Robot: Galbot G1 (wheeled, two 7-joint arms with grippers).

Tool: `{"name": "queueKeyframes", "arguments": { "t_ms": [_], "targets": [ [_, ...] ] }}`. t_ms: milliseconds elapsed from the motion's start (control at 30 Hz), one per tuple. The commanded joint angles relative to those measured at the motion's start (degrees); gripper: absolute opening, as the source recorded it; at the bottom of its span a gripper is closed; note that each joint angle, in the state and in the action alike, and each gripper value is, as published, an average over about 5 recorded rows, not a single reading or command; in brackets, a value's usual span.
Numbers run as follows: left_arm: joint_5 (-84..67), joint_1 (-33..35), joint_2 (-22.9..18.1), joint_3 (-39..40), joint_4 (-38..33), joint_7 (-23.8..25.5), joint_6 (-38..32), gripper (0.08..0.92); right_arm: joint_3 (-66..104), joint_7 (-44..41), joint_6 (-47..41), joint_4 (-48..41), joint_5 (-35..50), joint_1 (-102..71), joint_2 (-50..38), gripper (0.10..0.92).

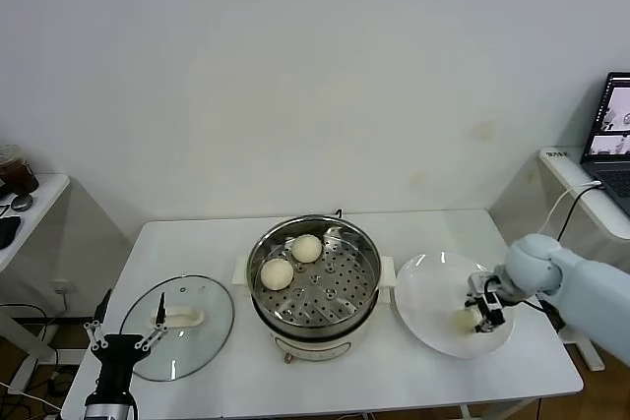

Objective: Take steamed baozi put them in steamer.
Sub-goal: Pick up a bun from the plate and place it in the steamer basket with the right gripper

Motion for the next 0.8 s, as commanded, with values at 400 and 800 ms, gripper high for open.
{"name": "queueKeyframes", "arguments": {
  "t_ms": [400,800],
  "targets": [
    [-0.5,-1.3,1.0,0.7,0.5,0.0,-0.2,0.823,-21.0,-2.1,5.5,4.0,21.1,47.1,12.7,0.475],
    [-1.7,-1.6,1.1,-0.1,0.7,-0.1,0.0,0.823,-30.3,3.1,19.5,0.5,22.0,44.6,35.0,0.481]
  ]
}}
